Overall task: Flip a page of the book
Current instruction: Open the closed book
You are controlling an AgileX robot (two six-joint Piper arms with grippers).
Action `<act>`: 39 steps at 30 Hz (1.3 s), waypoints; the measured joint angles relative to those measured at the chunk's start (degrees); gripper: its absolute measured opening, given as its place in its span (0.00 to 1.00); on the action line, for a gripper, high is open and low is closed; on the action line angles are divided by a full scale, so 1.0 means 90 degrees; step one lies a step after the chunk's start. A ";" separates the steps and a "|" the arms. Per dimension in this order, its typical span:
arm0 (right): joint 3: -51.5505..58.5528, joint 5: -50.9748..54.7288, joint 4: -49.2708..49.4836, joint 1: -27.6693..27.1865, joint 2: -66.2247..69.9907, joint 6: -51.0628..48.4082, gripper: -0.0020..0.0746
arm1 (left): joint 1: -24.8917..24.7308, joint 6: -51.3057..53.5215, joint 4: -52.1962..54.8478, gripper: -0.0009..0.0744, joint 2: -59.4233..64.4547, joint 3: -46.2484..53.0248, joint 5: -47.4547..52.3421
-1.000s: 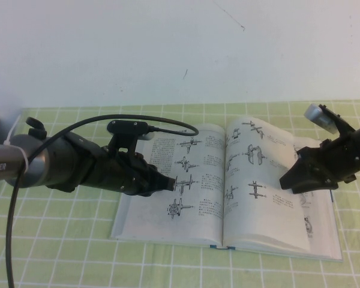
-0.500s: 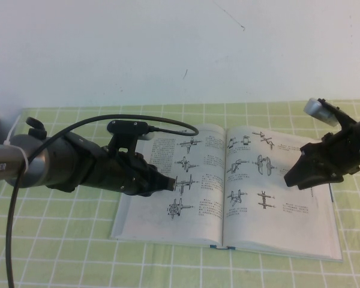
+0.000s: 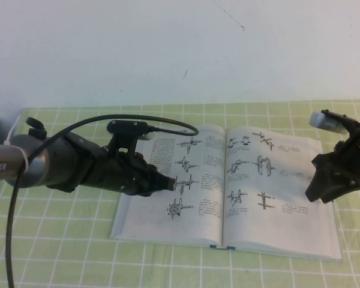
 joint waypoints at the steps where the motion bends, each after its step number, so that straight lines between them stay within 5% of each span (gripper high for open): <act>1: 0.0000 0.0013 0.0000 0.0000 0.0038 -0.0001 0.41 | 0.0000 0.0000 0.0000 0.01 0.0000 0.0000 0.0000; 29: -0.0025 -0.0156 0.1935 0.0438 0.0413 -0.0900 0.41 | 0.0000 0.0011 -0.0091 0.01 0.0000 0.0000 0.0102; 39: -0.0025 -0.0383 0.2674 0.0453 0.0452 -0.1442 0.41 | -0.0018 0.0499 -0.0070 0.01 -0.0563 0.0023 0.1701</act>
